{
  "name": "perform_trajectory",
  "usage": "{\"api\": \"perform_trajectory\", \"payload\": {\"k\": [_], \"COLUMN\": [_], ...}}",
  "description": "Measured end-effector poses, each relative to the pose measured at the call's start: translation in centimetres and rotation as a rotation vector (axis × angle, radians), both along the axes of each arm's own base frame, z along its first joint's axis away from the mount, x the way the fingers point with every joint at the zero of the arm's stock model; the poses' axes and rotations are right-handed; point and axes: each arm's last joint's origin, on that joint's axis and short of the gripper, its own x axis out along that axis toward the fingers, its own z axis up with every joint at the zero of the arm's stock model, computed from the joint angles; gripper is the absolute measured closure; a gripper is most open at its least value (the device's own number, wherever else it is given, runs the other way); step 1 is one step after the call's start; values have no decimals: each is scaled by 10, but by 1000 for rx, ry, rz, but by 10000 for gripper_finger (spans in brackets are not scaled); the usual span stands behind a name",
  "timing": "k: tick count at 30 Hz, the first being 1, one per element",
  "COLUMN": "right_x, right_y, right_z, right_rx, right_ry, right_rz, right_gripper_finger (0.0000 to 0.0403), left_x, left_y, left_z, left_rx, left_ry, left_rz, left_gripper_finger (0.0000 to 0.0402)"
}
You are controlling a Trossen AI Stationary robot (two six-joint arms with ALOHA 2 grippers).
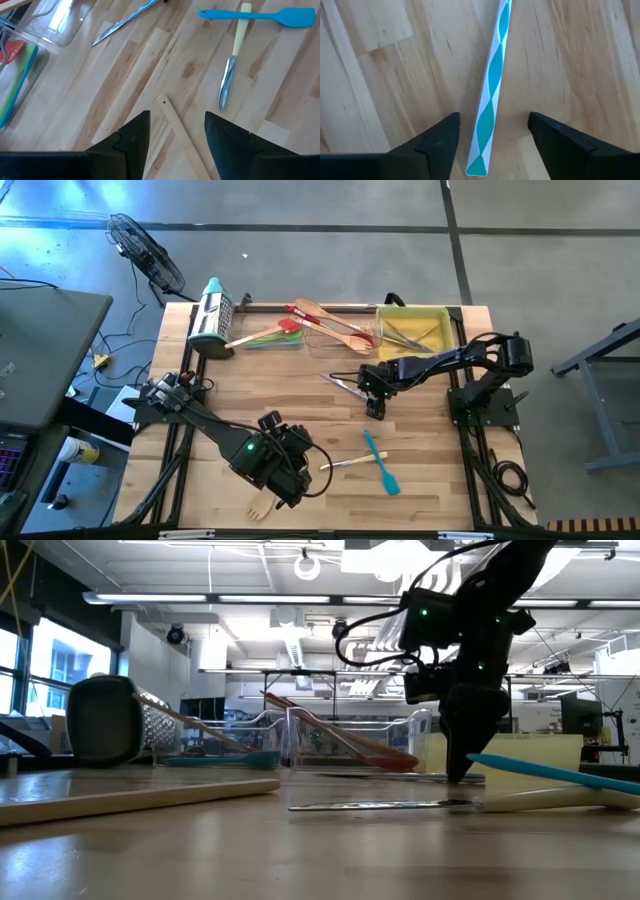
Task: Pick & Place Kitchen Items
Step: Put the blue knife into the yellow bin
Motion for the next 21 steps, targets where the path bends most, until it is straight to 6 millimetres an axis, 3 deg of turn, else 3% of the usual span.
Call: {"api": "perform_trajectory", "payload": {"k": [5, 14, 21], "right_x": [-1, -6, -10], "right_y": [-1, -13, -22], "right_z": [0, -1, -1], "right_rx": [-4, 19, 61], "right_ry": [7, 44, 59], "right_rz": [-1, -38, -49], "right_gripper_finger": [222, 365, 373], "left_x": [2, 4, 5], "left_y": [2, 2, 2], "left_z": [0, 1, 1], "left_rx": [-3, -10, -18], "left_ry": [-5, -21, -27], "left_rz": [6, 11, 10], "left_gripper_finger": [222, 222, 222]}}
